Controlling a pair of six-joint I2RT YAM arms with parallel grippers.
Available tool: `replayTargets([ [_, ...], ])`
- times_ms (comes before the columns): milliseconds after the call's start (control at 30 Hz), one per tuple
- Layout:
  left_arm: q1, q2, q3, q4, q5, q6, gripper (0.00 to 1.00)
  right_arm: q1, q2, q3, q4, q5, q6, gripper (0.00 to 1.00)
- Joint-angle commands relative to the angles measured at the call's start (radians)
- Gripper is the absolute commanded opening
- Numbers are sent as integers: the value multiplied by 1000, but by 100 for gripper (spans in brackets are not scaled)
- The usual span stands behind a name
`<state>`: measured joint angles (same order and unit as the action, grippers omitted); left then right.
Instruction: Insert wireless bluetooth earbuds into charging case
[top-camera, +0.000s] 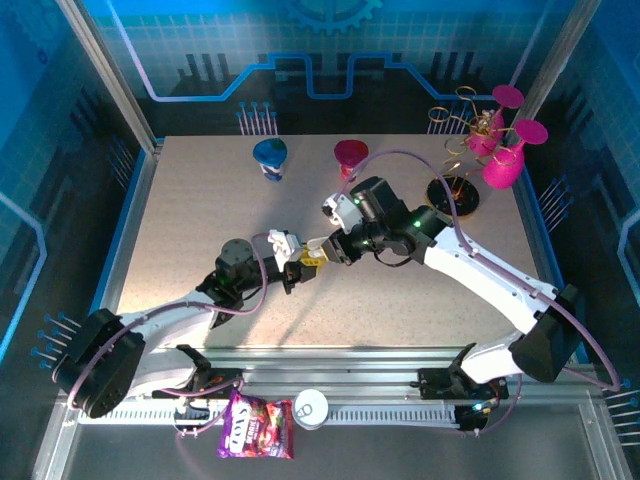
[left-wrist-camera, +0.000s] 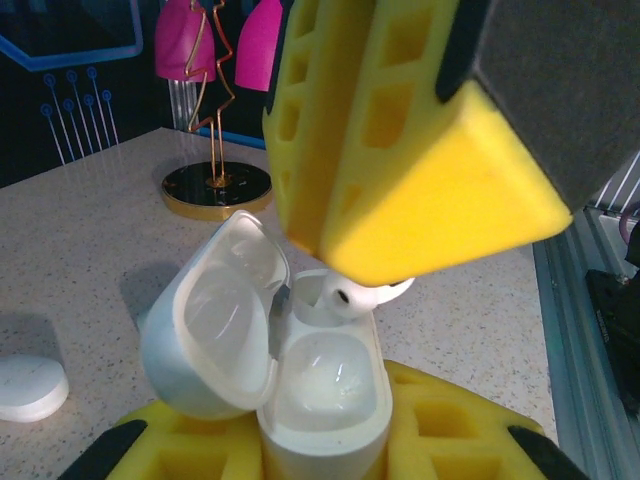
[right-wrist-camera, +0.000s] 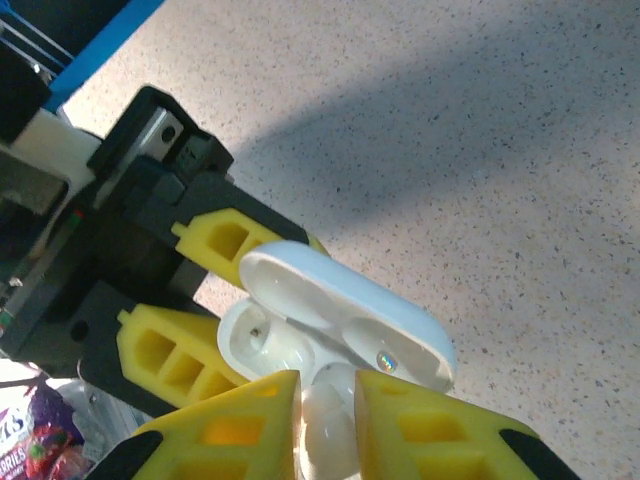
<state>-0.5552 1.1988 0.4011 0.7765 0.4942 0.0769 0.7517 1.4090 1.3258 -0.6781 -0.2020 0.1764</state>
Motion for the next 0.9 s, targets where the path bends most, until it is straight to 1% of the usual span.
replayTargets([
  [0,11,-27,-13,43,23,-18,0,14,10,44,-123,44,-79,21],
  [200,12,-27,-11,42,25,-22,0,14,-4,68,-147,78,-94,27],
  [300,13,-19,-8,45,31,-26,0,13,-31,48,-86,82,-55,31],
  [433,12,-6,-2,61,43,-36,0,10,-42,18,-6,61,12,30],
  [500,12,0,1,64,47,-37,0,10,-44,10,18,63,37,34],
  [633,12,13,0,69,44,-33,0,6,-75,-21,73,41,71,37],
  [733,15,18,-4,87,45,-37,0,-16,-120,-60,105,66,110,37],
  [767,14,19,-3,91,47,-40,0,-34,-135,-77,110,67,131,36],
  [867,16,22,1,94,52,-42,0,-101,-152,-120,119,-7,191,35],
])
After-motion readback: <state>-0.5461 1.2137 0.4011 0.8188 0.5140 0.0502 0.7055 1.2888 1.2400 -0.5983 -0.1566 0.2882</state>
